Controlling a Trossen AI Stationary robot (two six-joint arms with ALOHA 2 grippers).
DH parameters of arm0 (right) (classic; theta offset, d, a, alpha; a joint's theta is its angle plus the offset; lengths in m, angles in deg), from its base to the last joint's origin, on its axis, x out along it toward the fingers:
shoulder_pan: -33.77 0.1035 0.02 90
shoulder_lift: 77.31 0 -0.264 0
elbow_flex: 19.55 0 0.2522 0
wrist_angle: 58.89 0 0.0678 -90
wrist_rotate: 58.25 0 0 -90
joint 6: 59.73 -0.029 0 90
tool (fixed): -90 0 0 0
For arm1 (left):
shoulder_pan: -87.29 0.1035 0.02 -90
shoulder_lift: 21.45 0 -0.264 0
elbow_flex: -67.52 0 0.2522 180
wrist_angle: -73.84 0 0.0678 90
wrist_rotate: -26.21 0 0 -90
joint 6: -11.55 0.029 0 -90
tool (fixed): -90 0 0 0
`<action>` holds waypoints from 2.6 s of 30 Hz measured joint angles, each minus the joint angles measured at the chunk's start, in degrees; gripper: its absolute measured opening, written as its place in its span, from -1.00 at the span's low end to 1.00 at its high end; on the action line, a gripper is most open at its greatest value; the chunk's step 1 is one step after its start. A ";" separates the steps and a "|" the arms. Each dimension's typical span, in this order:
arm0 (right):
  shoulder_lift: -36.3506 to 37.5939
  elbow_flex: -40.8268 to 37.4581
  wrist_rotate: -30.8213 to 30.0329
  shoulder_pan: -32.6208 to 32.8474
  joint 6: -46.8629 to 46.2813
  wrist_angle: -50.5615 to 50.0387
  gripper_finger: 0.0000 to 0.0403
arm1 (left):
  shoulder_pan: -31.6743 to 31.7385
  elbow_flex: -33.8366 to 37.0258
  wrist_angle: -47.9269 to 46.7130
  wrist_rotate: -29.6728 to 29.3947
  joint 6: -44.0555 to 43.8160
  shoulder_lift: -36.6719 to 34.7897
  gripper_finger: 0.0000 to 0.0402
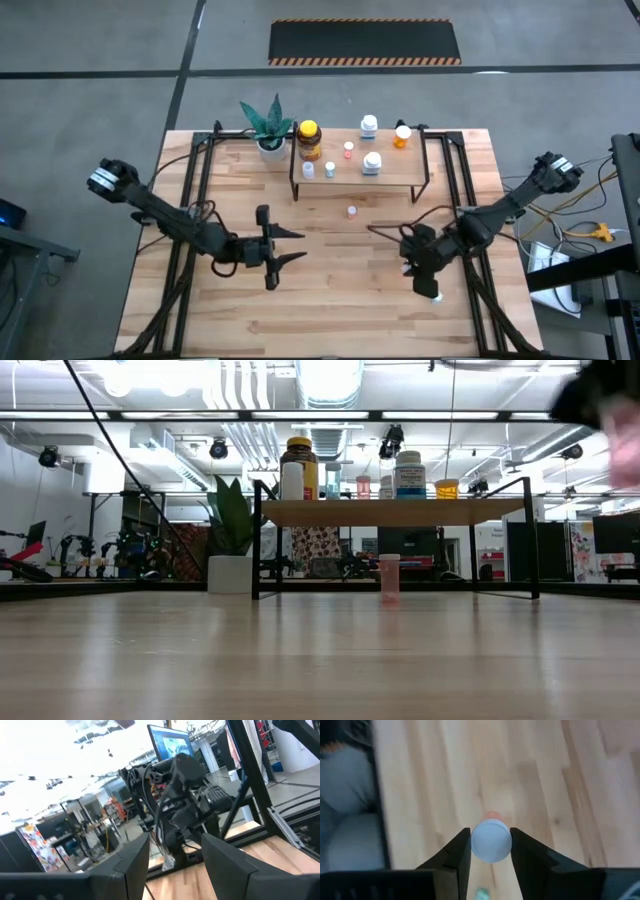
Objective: Pick and place medicine bottles onto shelf by color
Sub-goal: Put the bottom pink medicine bottle on the shelf
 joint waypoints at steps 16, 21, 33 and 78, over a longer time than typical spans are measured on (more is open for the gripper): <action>-0.04 23.95 -5.67 -28.45 25.11 -23.68 -0.46 | -0.07 0.10 -0.52 -1.12 3.41 -3.17 -0.18; -0.09 24.28 -5.72 -40.89 31.50 -24.84 -0.46 | -0.07 0.62 -0.52 -1.12 3.36 -3.17 -0.18; -7.97 26.24 3.40 -60.51 44.59 -25.88 -0.46 | -0.04 1.01 -0.49 -1.12 3.05 -3.17 -0.18; -20.68 36.09 7.35 -68.48 52.10 -29.46 -0.41 | -0.02 1.16 -0.50 -1.10 1.63 -3.15 -0.18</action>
